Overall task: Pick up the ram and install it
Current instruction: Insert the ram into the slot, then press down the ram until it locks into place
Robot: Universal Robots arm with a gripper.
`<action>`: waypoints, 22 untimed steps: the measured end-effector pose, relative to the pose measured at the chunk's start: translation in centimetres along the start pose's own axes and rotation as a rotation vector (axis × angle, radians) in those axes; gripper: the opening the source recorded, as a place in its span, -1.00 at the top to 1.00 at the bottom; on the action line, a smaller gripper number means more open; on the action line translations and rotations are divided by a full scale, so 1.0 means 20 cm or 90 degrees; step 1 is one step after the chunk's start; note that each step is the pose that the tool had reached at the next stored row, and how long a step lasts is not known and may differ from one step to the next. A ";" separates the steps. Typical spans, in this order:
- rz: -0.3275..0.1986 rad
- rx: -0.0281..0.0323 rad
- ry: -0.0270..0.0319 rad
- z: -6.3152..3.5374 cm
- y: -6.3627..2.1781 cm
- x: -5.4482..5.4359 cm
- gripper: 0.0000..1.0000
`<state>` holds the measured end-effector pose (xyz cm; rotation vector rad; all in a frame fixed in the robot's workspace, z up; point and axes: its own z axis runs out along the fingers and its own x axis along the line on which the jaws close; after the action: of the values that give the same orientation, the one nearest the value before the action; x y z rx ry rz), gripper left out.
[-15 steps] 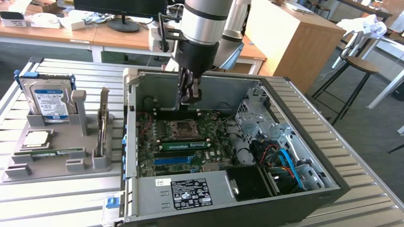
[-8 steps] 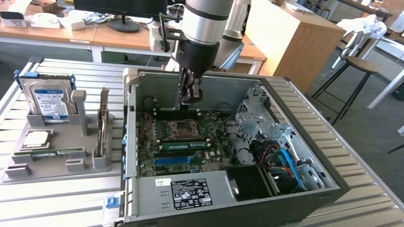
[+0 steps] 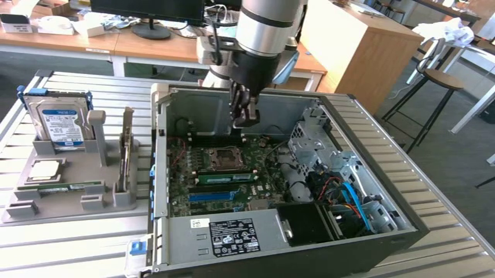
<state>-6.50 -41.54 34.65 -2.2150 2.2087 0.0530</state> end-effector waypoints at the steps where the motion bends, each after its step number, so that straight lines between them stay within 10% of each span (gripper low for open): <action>1: 0.000 0.0000 0.0000 0.000 -0.013 0.00 0.80; 9: 0.000 0.0001 0.0000 -0.001 -0.091 0.00 0.80; 22: 0.000 0.0000 -0.0001 -0.001 -0.092 0.00 0.80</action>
<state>-4.67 -41.54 34.64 -2.2151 2.2085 0.0530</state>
